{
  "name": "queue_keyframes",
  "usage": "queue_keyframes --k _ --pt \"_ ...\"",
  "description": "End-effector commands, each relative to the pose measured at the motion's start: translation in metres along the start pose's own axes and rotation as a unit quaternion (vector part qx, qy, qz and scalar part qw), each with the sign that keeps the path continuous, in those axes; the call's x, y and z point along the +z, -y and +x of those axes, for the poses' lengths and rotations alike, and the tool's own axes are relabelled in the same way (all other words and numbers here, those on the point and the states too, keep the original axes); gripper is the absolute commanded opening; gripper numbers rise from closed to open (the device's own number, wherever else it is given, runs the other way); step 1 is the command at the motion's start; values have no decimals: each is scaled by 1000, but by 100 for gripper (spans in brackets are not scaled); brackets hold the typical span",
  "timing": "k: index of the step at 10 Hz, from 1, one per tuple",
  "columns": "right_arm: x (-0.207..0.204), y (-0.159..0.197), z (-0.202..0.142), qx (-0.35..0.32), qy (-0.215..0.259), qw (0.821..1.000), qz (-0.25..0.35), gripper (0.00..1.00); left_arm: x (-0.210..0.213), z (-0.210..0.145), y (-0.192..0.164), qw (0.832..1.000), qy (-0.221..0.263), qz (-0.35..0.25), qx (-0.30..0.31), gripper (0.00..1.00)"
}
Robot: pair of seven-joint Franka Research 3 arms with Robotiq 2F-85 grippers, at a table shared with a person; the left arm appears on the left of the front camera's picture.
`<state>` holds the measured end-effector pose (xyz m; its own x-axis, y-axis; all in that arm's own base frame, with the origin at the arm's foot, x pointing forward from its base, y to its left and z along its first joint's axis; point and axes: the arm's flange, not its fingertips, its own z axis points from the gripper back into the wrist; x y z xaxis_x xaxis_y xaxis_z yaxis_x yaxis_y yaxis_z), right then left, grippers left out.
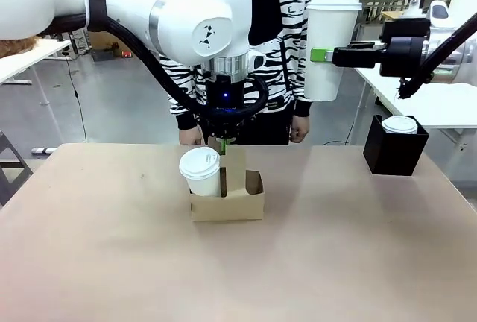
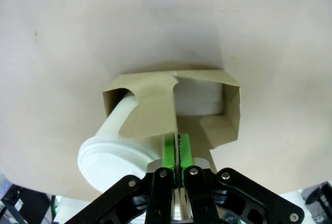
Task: Pour a drink into a cup and package it in a carrier.
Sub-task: Insert the held 600 ml Paper Cup into the Cup Carrier.
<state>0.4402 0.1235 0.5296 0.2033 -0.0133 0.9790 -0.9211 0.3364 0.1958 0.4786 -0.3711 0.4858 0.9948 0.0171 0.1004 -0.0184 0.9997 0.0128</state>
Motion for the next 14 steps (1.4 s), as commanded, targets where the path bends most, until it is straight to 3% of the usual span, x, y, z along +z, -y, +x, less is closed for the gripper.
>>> queue_keyframes --k 1,3,4,5,6,7,10,12,13,14 --pt "-5 0 1 12 12 1000 -5 80 14 -3 -6 999 2 13 -37 61" --pt "-5 0 1 12 12 1000 -5 80 30 -9 -12 998 -9 -11 -58 65" --pt "-5 0 1 12 12 1000 -5 80 48 -12 -19 997 -15 -28 -74 75" --pt "0 0 0 0 0 1000 0 80 66 -19 -31 995 -12 -42 -86 100" --pt "-16 22 2 -22 -5 999 44 80 91 -28 -50 992 -10 -57 -114 96" --pt "-26 36 3 -25 -10 998 52 80 104 -33 -63 988 -15 -66 -142 100" --pt "-74 65 -17 -12 -55 989 135 80 136 -62 -135 957 -20 -97 -273 100" --pt "-94 67 -35 36 -64 980 185 80 139 -83 -187 933 8 -102 -344 100" --pt "-91 64 -36 37 -52 983 173 80 133 -93 -207 914 39 -72 -397 100" --pt "-92 63 -39 -4 -67 985 161 80 121 -95 -216 936 47 -31 -347 100"
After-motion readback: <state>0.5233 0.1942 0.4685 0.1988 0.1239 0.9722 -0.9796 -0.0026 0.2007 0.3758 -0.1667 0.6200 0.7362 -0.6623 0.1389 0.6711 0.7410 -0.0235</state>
